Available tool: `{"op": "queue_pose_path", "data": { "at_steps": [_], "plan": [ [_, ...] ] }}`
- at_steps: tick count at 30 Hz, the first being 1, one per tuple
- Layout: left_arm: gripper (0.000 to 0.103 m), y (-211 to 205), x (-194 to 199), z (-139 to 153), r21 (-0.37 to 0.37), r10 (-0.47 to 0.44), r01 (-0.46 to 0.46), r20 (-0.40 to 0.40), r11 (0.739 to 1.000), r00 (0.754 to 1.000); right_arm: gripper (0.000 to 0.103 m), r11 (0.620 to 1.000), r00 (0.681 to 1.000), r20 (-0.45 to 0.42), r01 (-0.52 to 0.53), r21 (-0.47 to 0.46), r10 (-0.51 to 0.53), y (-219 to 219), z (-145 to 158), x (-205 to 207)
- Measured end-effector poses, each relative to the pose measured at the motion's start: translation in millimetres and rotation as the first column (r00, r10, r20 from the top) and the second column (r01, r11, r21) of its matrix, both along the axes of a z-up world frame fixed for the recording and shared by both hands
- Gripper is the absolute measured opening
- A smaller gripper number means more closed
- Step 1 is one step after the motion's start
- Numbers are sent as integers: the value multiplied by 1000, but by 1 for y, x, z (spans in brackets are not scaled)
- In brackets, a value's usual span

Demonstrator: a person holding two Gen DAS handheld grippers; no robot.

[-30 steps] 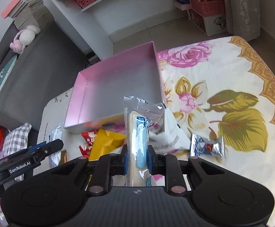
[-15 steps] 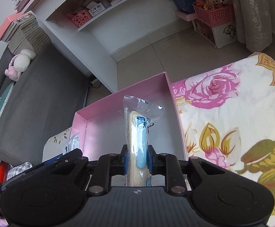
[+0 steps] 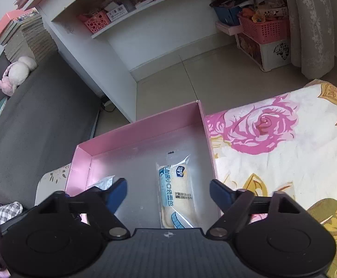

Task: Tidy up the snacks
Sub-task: 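Carry both packets into the pink box and open both grippers, then withdraw both tools from the box back toward the snack pile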

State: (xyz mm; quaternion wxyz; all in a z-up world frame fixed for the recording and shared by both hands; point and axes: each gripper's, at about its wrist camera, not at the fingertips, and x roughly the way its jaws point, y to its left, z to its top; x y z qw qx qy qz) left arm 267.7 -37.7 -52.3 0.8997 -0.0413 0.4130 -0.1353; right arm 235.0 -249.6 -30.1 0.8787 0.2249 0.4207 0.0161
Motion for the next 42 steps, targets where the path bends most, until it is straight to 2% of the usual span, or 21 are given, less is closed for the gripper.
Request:
{"op": "queue_pose_path", "data": {
  "at_steps": [7, 10, 22, 35, 40, 42],
  "plan": [
    [102, 4, -22, 9, 9, -3, 3, -31, 1000, 1000, 95, 997, 1000, 20, -21, -77, 22, 5, 15, -23],
    [102, 6, -37, 13, 28, -10, 11, -38, 1000, 999, 97, 995, 999, 30, -16, -95, 19, 7, 20, -37],
    [103, 21, -101, 31, 81, -18, 23, -63, 996, 998, 97, 972, 997, 40, -56, -227, 67, 26, 39, -94],
    [103, 37, -166, 45, 120, -50, 56, -52, 991, 997, 97, 963, 995, 24, -85, -255, 94, 43, 44, -146],
    [103, 53, -189, 35, 99, -54, 54, -6, 994, 999, 97, 962, 991, 48, -109, -251, 125, 47, 34, -166],
    [103, 58, -195, 29, 118, -64, 64, -2, 991, 998, 97, 959, 987, 54, -133, -248, 151, 50, 27, -175]
  ]
}}
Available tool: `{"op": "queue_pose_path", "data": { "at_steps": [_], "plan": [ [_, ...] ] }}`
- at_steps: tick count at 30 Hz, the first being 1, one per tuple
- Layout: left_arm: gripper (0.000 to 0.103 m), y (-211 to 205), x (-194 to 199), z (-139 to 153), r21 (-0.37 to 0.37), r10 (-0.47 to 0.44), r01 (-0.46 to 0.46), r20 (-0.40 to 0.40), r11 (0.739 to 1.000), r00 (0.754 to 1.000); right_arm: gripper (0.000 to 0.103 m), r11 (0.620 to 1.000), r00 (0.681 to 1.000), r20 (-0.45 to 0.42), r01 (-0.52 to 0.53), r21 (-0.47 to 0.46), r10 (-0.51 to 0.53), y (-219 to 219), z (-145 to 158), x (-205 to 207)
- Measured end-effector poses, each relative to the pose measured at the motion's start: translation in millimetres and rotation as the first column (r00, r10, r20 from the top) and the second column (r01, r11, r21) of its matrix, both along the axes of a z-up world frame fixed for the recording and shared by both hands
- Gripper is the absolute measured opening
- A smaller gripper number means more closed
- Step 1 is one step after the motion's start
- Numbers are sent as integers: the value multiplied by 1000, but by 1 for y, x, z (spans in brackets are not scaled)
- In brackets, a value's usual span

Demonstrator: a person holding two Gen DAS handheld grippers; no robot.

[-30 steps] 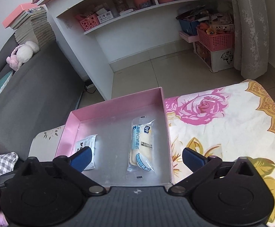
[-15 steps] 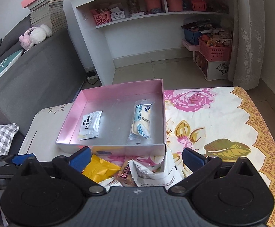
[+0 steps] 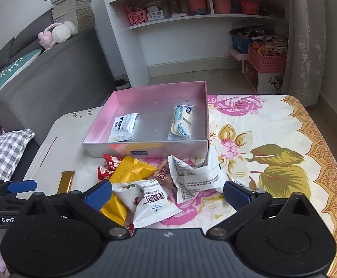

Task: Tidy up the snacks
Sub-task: 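Withdraw both tools from the box back toward the snack pile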

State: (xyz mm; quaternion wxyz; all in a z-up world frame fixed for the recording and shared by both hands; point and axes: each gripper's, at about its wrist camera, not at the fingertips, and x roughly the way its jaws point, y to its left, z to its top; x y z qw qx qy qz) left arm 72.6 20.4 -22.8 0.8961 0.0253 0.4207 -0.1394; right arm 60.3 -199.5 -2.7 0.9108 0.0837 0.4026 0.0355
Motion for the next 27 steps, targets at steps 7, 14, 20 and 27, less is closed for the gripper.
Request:
{"op": "queue_pose_path", "data": {
  "at_steps": [7, 14, 20, 27],
  "plan": [
    [103, 26, -18, -27, -2, -8, 8, 6, 1000, 1000, 97, 996, 996, -5, -84, -36, 83, 9, -15, -24],
    [103, 40, -34, -62, -3, -25, 25, -24, 1000, 999, 97, 990, 990, -18, -137, 11, 138, 19, -39, -49],
    [103, 39, -43, -66, -14, -75, 75, 39, 997, 996, 97, 978, 978, -20, -207, -35, 207, 37, -60, -68],
    [103, 26, -46, -65, -18, -138, 140, 76, 990, 988, 97, 964, 966, -40, -259, -60, 257, 52, -75, -79]
  ]
}}
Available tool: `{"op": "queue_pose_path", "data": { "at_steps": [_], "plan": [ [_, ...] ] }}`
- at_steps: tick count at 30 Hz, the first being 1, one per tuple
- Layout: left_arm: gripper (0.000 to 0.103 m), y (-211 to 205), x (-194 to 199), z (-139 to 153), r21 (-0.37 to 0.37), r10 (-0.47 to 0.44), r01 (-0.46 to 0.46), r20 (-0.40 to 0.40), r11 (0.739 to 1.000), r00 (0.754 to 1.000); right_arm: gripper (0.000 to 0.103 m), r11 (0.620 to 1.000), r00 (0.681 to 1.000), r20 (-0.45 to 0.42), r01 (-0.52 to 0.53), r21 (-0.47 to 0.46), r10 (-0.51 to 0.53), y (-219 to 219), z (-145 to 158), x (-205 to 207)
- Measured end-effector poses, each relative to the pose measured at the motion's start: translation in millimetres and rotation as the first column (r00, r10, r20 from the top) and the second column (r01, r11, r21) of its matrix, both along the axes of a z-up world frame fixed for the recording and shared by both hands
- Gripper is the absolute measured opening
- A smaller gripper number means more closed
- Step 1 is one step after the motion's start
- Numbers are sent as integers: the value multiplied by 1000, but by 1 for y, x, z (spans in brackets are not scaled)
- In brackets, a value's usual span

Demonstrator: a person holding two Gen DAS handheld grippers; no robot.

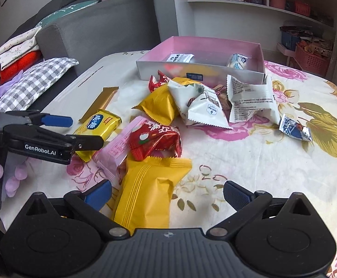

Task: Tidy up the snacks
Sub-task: 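Withdraw both tools from the box back toward the snack pile, then grasp the yellow cracker packet with the left gripper while the right grasps a yellow pillow pack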

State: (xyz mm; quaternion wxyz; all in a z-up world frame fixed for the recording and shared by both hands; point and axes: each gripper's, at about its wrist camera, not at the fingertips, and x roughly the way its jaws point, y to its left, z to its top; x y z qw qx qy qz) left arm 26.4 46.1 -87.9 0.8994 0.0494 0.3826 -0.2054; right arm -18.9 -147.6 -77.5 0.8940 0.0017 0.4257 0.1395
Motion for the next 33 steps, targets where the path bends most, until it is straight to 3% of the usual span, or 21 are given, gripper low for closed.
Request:
{"op": "queue_pose_path", "data": {
  "at_steps": [5, 7, 15, 21, 26, 33],
  "plan": [
    [103, -6, 0, -12, 27, -19, 20, -18, 999, 1000, 97, 998, 999, -35, -36, -57, 34, 10, -14, -4],
    [103, -9, -4, -16, 60, -35, 34, 13, 998, 999, 97, 995, 999, -3, -53, -87, 53, 13, -17, -9],
    [101, -10, -5, -15, 53, -25, 23, 27, 998, 999, 97, 986, 996, 17, -79, -144, 82, 17, -19, -10],
    [80, -11, -5, -10, 44, -36, 35, 26, 998, 999, 94, 986, 997, -14, -84, -146, 82, 18, -16, -7],
    [57, -13, -6, -6, 46, -43, 42, 27, 998, 999, 81, 983, 995, -14, -102, -150, 101, 19, -13, -8],
    [50, -16, -8, -3, 41, -57, 57, 11, 998, 998, 57, 982, 993, -7, -114, -154, 114, 21, -7, -9]
  ]
}}
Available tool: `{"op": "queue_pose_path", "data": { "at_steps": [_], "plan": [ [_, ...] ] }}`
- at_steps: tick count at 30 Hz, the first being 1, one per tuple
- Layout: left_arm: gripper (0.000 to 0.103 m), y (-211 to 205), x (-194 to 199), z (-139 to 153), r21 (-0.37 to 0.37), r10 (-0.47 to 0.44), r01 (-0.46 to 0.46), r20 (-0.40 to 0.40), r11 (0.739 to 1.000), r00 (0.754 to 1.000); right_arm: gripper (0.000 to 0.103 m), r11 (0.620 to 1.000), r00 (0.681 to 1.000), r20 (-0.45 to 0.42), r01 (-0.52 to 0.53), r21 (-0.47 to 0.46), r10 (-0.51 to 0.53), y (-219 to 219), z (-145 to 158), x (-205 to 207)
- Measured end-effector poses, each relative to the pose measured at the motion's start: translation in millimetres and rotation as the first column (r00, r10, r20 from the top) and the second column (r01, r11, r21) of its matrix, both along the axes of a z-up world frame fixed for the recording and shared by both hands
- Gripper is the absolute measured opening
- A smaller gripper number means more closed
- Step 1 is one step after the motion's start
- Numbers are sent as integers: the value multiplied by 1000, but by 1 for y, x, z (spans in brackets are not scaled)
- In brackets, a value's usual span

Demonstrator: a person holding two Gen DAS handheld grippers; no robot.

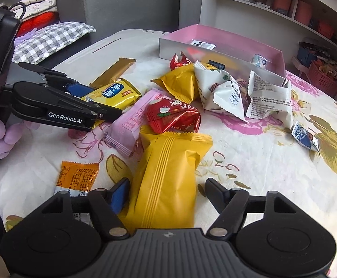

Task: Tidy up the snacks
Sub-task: 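Grasp the yellow cracker packet with the left gripper while the right grasps a yellow pillow pack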

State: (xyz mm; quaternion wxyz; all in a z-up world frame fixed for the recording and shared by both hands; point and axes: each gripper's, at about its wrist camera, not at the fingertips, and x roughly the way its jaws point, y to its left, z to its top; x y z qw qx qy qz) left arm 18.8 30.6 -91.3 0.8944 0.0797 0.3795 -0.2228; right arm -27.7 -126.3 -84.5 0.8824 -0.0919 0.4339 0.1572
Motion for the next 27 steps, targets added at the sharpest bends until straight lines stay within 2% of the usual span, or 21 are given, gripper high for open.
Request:
{"op": "queue_pose_path", "data": {
  "at_steps": [2, 5, 8, 18, 27],
  "plan": [
    [50, -1, 0, 1, -3, -4, 4, -8, 1000, 1000, 48, 1000, 1000, 1, 3, 1, -3, 0, 1, 0],
    [49, 0, 0, 3, -25, -9, 9, -26, 1000, 1000, 41, 1000, 1000, -6, 6, 6, -6, -2, 2, 2],
    [49, 0, 2, 5, -44, -7, 5, -46, 999, 999, 38, 1000, 1000, -25, 13, 27, -13, -6, 5, 6],
    [49, 7, 8, 23, -96, 42, -51, -98, 994, 994, 36, 986, 989, -114, 107, 126, -93, -23, 16, 15],
    [49, 18, 19, 42, -169, 100, -122, -131, 978, 986, 36, 971, 990, -84, 127, 204, -112, -35, 44, 16]
  ]
}}
